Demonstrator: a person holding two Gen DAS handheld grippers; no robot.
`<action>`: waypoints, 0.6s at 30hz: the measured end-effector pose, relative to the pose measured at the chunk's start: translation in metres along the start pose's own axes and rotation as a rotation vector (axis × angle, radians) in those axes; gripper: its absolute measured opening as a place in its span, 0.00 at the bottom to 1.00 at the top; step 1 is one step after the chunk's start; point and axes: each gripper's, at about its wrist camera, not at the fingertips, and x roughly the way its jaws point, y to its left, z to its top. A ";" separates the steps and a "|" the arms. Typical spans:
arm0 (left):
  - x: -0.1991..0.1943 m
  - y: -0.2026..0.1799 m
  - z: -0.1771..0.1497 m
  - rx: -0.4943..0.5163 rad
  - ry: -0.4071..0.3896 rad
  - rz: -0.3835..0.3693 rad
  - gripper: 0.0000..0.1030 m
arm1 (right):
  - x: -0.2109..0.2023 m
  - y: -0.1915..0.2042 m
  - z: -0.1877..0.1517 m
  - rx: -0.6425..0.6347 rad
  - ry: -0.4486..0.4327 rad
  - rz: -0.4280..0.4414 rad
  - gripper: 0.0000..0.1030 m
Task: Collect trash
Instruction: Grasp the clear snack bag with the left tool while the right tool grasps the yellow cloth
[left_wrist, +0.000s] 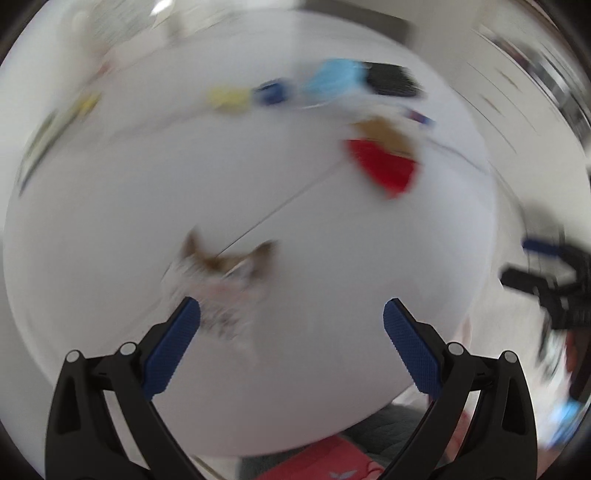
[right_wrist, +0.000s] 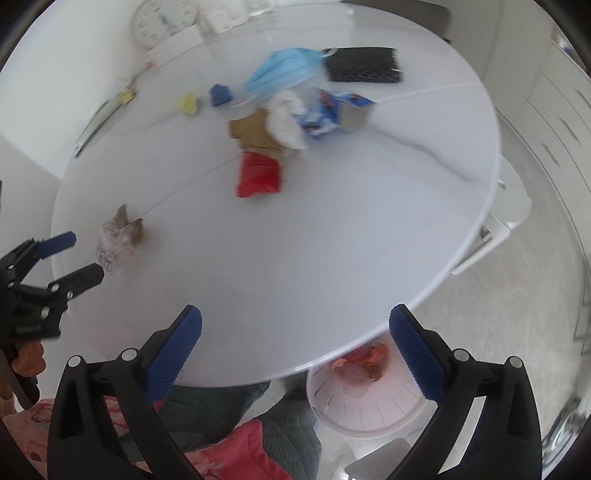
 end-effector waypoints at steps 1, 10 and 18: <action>0.001 0.016 0.000 -0.110 0.015 0.007 0.92 | 0.002 0.005 0.004 -0.016 0.002 0.009 0.98; 0.022 0.065 0.011 -0.601 0.076 0.068 0.92 | 0.011 0.023 0.020 -0.071 0.012 0.041 0.98; 0.060 0.065 0.030 -0.791 0.124 0.164 0.78 | 0.008 0.019 0.046 -0.035 -0.026 0.046 0.98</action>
